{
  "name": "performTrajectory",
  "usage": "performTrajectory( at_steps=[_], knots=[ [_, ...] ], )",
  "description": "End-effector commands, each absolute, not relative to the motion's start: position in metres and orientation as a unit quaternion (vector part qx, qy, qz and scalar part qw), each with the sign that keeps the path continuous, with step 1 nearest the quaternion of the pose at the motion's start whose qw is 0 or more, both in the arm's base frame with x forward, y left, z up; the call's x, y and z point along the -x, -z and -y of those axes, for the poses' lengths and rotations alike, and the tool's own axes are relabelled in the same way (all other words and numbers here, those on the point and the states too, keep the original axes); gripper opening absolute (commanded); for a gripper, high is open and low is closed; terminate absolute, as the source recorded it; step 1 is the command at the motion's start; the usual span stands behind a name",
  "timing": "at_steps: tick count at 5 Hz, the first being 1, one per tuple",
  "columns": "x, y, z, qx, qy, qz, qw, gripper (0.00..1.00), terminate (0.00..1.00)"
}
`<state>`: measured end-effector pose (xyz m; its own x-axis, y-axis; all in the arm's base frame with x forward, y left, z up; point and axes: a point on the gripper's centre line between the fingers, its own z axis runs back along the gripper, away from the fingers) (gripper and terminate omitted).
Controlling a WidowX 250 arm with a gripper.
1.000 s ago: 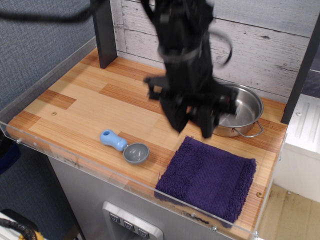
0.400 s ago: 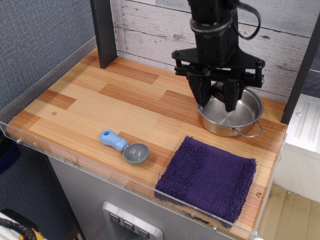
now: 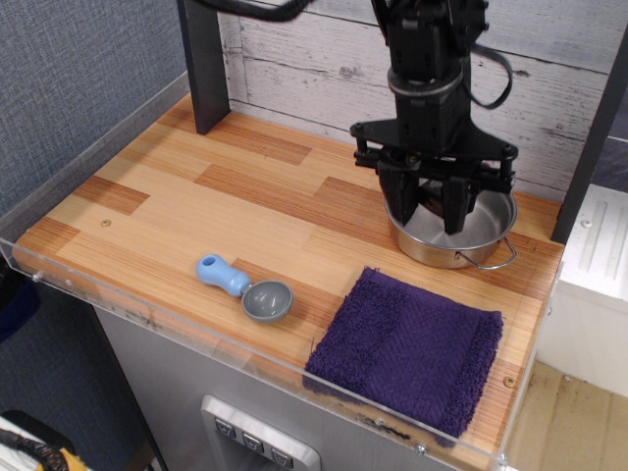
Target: Place the black object inside of the pot
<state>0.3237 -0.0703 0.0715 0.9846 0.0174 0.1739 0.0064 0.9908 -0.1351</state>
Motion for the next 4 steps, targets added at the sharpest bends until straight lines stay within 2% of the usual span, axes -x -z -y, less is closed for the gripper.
performTrajectory(
  at_steps=[1,4],
  knots=[
    [-0.347,-0.065,0.067,0.067,-0.013,0.101,0.993,0.00,0.00],
    [-0.370,-0.040,0.066,0.060,-0.018,0.092,0.994,0.00,0.00]
  ],
)
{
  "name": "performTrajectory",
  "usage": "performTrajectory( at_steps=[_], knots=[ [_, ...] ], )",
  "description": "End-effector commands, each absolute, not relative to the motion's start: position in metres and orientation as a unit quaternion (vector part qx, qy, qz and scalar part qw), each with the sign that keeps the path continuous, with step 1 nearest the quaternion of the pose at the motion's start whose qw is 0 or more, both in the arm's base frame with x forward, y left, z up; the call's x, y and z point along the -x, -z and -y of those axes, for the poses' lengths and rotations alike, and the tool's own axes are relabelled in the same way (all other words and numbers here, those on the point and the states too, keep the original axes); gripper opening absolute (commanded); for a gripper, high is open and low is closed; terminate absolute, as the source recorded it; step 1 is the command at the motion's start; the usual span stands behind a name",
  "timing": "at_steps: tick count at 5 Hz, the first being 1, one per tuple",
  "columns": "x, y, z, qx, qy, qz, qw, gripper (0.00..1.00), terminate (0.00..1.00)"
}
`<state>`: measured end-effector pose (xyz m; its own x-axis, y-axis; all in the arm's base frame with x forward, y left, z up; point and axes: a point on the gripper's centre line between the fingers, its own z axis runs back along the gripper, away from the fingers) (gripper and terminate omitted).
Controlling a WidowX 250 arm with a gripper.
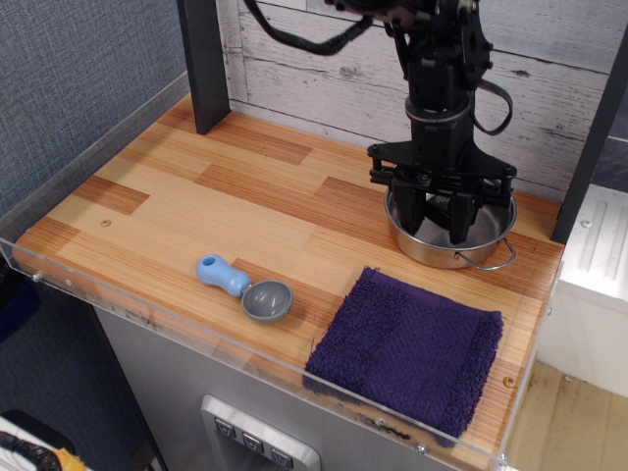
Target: Place the black object inside of the pot
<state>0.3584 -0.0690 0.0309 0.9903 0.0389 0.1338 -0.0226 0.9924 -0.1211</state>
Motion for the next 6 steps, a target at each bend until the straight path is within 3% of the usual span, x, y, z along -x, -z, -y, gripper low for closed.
performTrajectory(
  at_steps=[1,2,3,6],
  knots=[
    [-0.371,-0.031,0.064,0.057,-0.020,0.087,0.994,0.00,0.00],
    [-0.367,-0.026,0.061,0.054,-0.027,0.078,0.995,0.00,0.00],
    [-0.364,-0.031,0.058,0.049,-0.042,0.073,0.995,1.00,0.00],
    [-0.362,-0.047,0.059,0.058,-0.040,0.078,0.994,1.00,0.00]
  ],
)
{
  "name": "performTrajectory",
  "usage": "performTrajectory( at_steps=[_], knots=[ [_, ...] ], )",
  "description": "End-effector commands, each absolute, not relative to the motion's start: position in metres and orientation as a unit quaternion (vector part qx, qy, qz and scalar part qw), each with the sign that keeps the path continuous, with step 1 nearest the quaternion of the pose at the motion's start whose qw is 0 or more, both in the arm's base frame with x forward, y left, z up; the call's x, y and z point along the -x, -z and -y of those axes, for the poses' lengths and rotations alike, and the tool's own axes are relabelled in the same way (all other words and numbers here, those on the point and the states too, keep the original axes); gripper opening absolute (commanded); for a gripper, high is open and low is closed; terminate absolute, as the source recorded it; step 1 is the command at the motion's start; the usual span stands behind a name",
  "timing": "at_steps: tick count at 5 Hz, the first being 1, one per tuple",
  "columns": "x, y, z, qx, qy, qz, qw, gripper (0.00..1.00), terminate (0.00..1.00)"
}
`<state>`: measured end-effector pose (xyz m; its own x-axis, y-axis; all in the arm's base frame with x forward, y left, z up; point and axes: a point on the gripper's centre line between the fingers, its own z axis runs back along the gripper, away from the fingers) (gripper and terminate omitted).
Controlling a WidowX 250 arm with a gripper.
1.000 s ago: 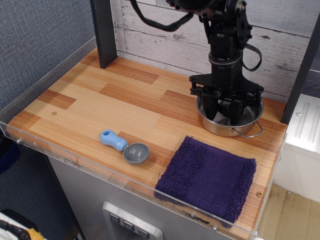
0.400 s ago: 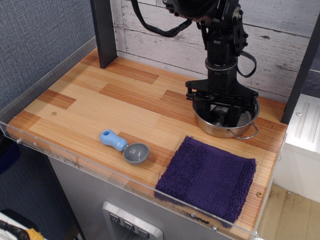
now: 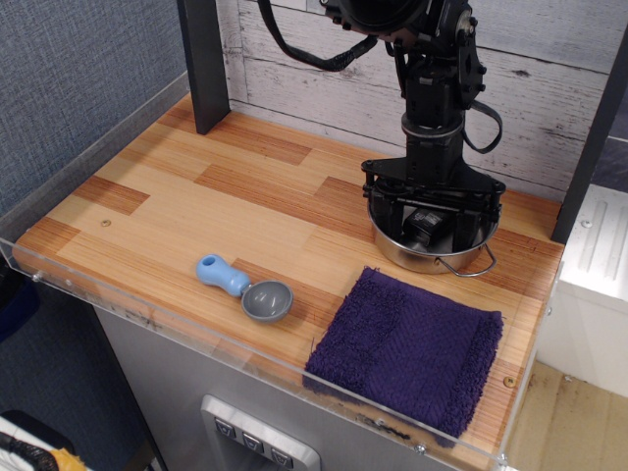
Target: Place the black object inside of the pot
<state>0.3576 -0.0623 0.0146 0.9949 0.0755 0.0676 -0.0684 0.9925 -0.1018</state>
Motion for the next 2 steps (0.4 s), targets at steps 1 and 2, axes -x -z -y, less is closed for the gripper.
performTrajectory(
  at_steps=[1,2],
  knots=[
    [-0.360,-0.060,0.059,0.060,-0.044,0.086,0.994,1.00,0.00],
    [-0.356,-0.083,0.058,0.067,-0.045,0.104,0.991,1.00,0.00]
  ],
)
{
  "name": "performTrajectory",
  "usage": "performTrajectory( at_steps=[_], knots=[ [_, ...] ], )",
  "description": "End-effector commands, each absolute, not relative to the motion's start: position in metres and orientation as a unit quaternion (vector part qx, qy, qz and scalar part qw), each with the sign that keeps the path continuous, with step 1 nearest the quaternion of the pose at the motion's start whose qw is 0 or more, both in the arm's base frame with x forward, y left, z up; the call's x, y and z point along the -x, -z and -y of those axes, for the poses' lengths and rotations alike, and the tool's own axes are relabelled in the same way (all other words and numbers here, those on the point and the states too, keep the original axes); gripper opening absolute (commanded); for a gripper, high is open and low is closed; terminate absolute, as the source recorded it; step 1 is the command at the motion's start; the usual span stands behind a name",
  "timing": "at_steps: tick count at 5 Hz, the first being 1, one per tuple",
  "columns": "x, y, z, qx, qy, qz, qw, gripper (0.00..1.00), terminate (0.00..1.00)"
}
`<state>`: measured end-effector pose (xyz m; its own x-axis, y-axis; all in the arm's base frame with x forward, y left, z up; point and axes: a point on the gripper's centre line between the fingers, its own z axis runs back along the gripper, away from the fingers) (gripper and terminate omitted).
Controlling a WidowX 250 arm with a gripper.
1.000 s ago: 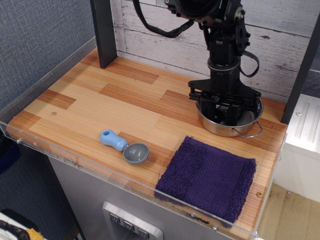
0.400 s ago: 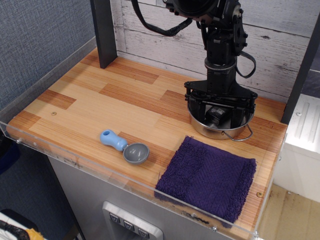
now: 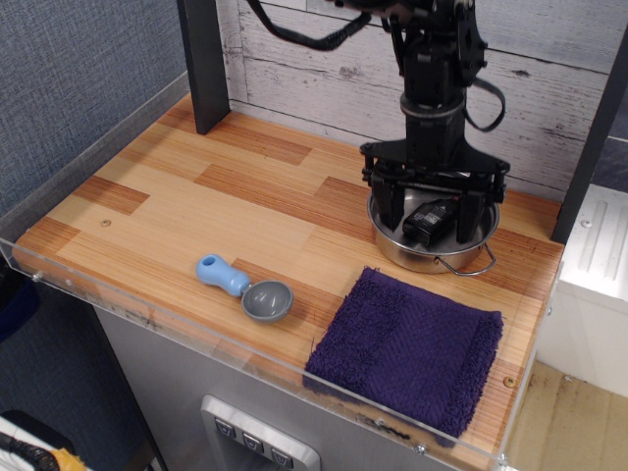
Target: Place the black object inside of the pot
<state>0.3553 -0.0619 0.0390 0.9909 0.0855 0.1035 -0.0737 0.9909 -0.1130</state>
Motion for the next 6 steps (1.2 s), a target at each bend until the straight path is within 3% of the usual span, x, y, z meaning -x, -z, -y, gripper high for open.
performTrajectory(
  at_steps=[1,3,5,6],
  knots=[
    [-0.346,-0.112,0.057,0.074,-0.042,0.124,0.989,1.00,0.00],
    [-0.309,-0.177,0.055,0.087,-0.034,0.166,0.982,1.00,0.00],
    [-0.295,-0.191,0.055,0.083,-0.032,0.176,0.980,1.00,0.00],
    [-0.295,-0.191,0.055,0.083,-0.032,0.176,0.980,1.00,1.00]
  ],
)
